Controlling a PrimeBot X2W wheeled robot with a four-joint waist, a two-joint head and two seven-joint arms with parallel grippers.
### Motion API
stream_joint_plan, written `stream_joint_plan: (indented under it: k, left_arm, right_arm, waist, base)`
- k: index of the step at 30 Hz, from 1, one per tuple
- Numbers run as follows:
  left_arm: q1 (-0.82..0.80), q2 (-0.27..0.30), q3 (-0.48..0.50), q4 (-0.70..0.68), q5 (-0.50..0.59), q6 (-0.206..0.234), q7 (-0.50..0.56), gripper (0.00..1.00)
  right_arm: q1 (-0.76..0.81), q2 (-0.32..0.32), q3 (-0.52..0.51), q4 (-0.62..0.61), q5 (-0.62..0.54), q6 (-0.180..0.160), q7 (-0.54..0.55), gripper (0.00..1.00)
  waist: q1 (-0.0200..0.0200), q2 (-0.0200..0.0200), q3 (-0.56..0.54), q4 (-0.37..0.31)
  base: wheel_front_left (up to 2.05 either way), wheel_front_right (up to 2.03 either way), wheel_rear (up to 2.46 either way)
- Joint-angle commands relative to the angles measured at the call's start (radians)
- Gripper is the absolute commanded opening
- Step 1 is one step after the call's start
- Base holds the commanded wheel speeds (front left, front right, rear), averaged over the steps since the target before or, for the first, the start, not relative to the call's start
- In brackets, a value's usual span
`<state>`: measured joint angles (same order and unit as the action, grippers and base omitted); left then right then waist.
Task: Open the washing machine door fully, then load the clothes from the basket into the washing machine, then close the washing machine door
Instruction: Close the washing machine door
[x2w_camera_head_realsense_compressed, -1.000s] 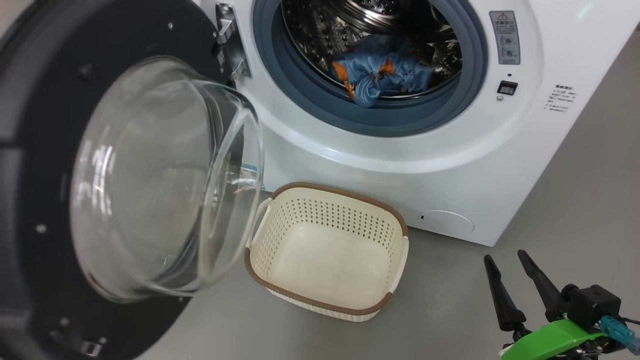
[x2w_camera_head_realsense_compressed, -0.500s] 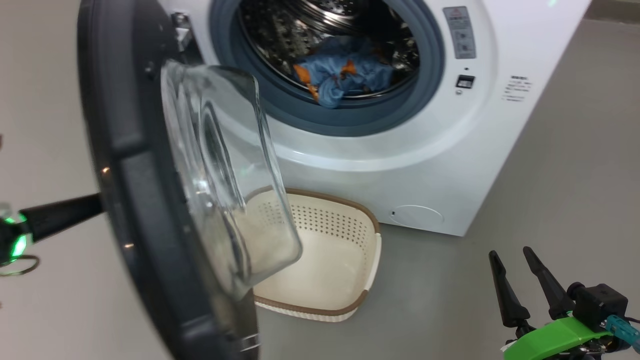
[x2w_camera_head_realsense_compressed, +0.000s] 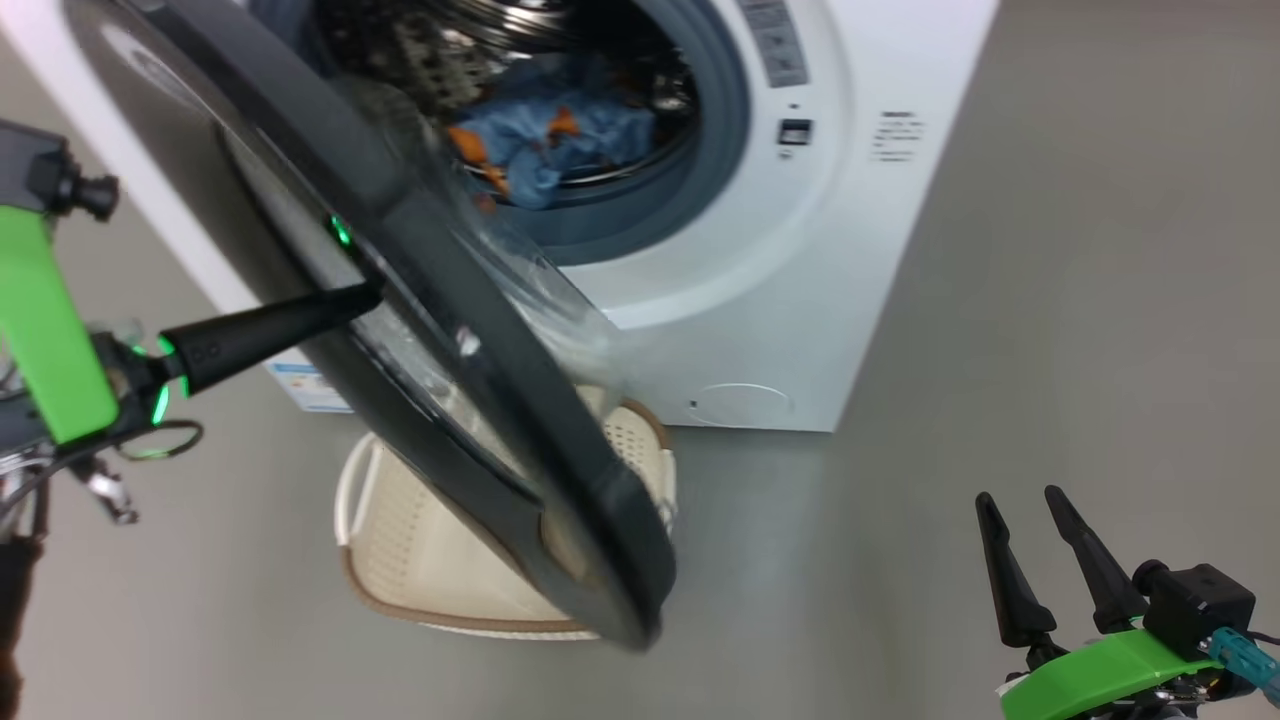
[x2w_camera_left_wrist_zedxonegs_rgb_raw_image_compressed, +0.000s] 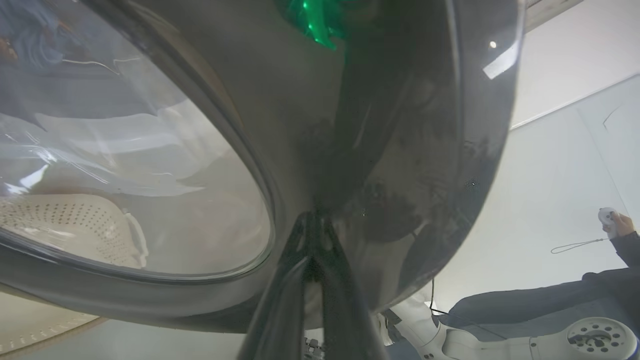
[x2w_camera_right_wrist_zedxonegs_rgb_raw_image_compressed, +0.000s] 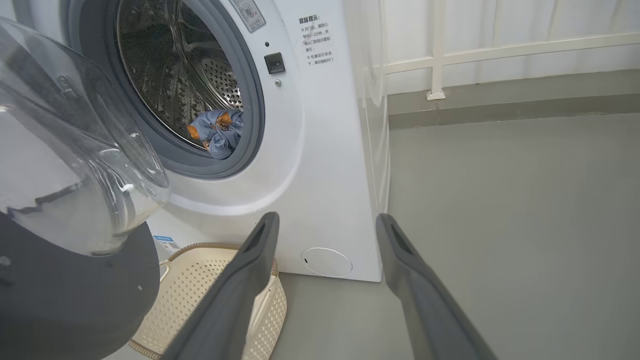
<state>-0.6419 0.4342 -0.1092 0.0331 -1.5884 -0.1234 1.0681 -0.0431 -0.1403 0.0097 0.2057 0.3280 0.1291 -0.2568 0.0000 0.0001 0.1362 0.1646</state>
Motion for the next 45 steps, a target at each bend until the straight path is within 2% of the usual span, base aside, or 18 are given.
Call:
stream_joint_plan:
  k: [1, 7, 15, 17, 18, 19, 27, 31, 39, 40, 45]
  left_arm:
    - [-0.061, 0.026, 0.033, -0.008, 0.020, -0.007, -0.022, 0.00]
    - [-0.064, 0.011, 0.026, 0.020, 0.057, -0.007, -0.074, 0.00]
    - [0.031, 0.048, 0.028, 0.024, 0.096, -0.007, -0.127, 0.00]
    - [0.078, 0.066, 0.029, 0.022, 0.118, -0.007, -0.157, 0.41]
    - [0.103, 0.075, 0.029, 0.022, 0.132, -0.007, -0.176, 0.90]
    - [0.127, 0.084, 0.028, 0.020, 0.144, -0.007, -0.196, 1.00]
    - [0.309, 0.127, 0.034, 0.032, 0.184, -0.007, -0.380, 1.00]
    - [0.384, 0.143, 0.024, 0.066, 0.219, -0.007, -0.509, 1.00]
    - [0.487, 0.155, -0.042, 0.121, 0.247, -0.007, -0.765, 1.00]
    - [0.513, 0.158, -0.066, 0.142, 0.256, -0.007, -0.828, 1.00]
    - [0.551, 0.145, -0.129, 0.177, 0.263, -0.007, -0.977, 1.00]
  right_arm:
    - [-0.025, -0.002, 0.018, -0.028, -0.009, 0.002, -0.005, 1.00]
    - [-0.019, 0.003, 0.014, -0.032, -0.009, 0.002, -0.005, 1.00]
    - [0.003, 0.003, 0.007, -0.028, -0.008, 0.002, -0.005, 1.00]
    - [0.009, 0.000, 0.007, -0.026, -0.007, 0.002, -0.005, 1.00]
    - [0.013, -0.002, 0.007, -0.025, -0.007, 0.002, -0.005, 1.00]
    - [0.015, -0.004, 0.008, -0.024, -0.006, 0.002, -0.005, 1.00]
    - [0.034, -0.022, 0.012, -0.020, -0.001, 0.002, -0.005, 1.00]
    - [0.039, -0.034, 0.010, -0.019, 0.005, 0.002, -0.005, 1.00]
    - [0.051, -0.048, -0.002, -0.010, 0.011, 0.002, -0.005, 1.00]
    - [0.053, -0.048, -0.003, -0.009, 0.011, 0.002, -0.005, 1.00]
    - [0.059, -0.049, -0.011, -0.006, 0.011, 0.002, -0.005, 1.00]
  waist:
    - [0.0000, -0.0001, 0.017, -0.054]
    - [0.0000, -0.0001, 0.014, -0.092]
    - [0.0000, -0.0001, -0.017, -0.079]
    - [0.0000, -0.0001, -0.027, -0.069]
    - [0.0000, -0.0001, -0.032, -0.064]
    - [0.0000, -0.0001, -0.036, -0.058]
    - [0.0000, -0.0001, -0.059, -0.030]
    - [0.0000, -0.0001, -0.059, -0.026]
    - [0.0000, -0.0001, -0.055, -0.043]
    - [0.0000, -0.0001, -0.054, -0.053]
    - [0.0000, -0.0001, -0.051, -0.074]
  base:
    - [0.00, 0.00, 0.00]
    - [0.00, 0.00, 0.00]
    - [0.00, 0.00, 0.00]
    - [0.00, 0.00, 0.00]
    - [0.00, 0.00, 0.00]
    - [0.00, 0.00, 0.00]
    - [0.00, 0.00, 0.00]
    - [0.00, 0.00, 0.00]
    - [0.00, 0.00, 0.00]
    - [0.00, 0.00, 0.00]
    - [0.00, 0.00, 0.00]
